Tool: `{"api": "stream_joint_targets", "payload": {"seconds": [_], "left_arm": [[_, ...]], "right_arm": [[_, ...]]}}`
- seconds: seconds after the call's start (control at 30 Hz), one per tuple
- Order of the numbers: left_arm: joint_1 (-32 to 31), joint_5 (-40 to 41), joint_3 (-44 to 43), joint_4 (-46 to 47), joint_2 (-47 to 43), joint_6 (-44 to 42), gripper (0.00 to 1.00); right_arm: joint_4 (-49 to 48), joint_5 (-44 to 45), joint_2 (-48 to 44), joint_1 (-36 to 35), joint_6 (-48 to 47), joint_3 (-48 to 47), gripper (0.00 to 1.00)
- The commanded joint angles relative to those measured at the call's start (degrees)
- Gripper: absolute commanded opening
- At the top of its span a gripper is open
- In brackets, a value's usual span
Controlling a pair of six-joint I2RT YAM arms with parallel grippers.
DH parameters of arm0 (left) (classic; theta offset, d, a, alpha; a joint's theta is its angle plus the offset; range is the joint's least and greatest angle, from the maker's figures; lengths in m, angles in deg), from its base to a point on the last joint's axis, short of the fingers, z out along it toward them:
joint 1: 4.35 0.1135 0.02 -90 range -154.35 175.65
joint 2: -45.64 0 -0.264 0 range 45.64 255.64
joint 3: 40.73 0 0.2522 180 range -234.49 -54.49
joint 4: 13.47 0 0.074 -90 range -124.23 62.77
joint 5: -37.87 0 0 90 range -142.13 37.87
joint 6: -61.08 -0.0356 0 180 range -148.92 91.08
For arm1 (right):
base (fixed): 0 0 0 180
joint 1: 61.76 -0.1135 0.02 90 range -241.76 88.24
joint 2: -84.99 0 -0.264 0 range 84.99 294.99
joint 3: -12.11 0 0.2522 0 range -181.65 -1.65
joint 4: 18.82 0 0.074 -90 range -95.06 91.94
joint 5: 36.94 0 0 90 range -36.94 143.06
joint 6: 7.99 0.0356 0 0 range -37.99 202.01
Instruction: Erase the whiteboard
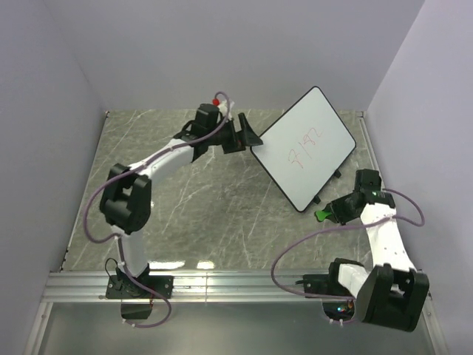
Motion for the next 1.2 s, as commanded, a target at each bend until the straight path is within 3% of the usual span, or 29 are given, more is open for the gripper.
{"api": "stream_joint_targets", "payload": {"seconds": [0.0, 0.2, 0.3, 0.43, 0.5, 0.53, 0.6, 0.67, 0.7, 0.83, 0.93, 1.03, 1.17], "left_arm": [[-1.7, -2.7, -4.9, 7.3, 4.8, 4.1, 0.99], [-2.5, -5.6, -8.8, 12.7, 11.9, 8.1, 0.94], [-3.5, -7.9, -10.2, 14.0, 13.7, 8.5, 0.78], [-5.1, -9.1, -9.0, 13.7, 14.4, 7.2, 0.66], [-5.6, -9.3, -5.0, 16.3, 13.1, 7.8, 0.53], [-5.7, -9.7, -3.5, 17.3, 12.5, 7.8, 0.3], [-5.9, -9.9, -1.4, 15.5, 11.5, 6.6, 0.02], [-6.4, -7.5, -1.6, 10.5, 10.1, 0.7, 0.0], [-6.5, -6.1, -1.8, 3.6, 9.6, -2.1, 0.0], [-6.6, 4.7, -1.2, -11.3, 5.4, -17.3, 0.0], [-6.5, 13.5, 2.1, -17.9, 0.6, -23.2, 0.0], [-5.9, 18.9, 8.3, -20.7, -6.3, -25.2, 0.0], [-5.7, 17.6, 15.0, -20.8, -13.2, -25.6, 0.0]], "right_arm": [[3.7, -2.0, -6.2, -0.4, 2.5, -3.1, 0.0], [9.1, 0.5, -14.4, -0.2, 0.4, -3.9, 0.0], [11.1, 1.7, -16.2, -0.2, -0.8, -3.2, 0.0], [11.9, 2.6, -16.9, -0.1, -2.0, -2.9, 0.0], [12.2, 3.3, -16.6, -0.2, -3.0, -3.6, 0.0], [12.2, 3.6, -16.1, -0.2, -3.2, -3.8, 0.0], [12.2, 4.0, -15.7, -0.2, -4.0, -4.4, 0.0], [11.9, 4.1, -15.2, -0.1, -3.9, -4.6, 0.0], [11.4, 3.5, -14.9, -0.1, -3.8, -4.6, 0.0], [9.7, 1.8, -13.3, -0.1, -2.8, -4.6, 0.0], [8.4, 1.2, -12.3, -0.1, -2.8, -5.1, 0.0], [7.6, 1.0, -11.9, -0.1, -2.9, -6.6, 0.0], [6.7, 0.5, -11.5, -0.2, -2.6, -8.2, 0.0]]}}
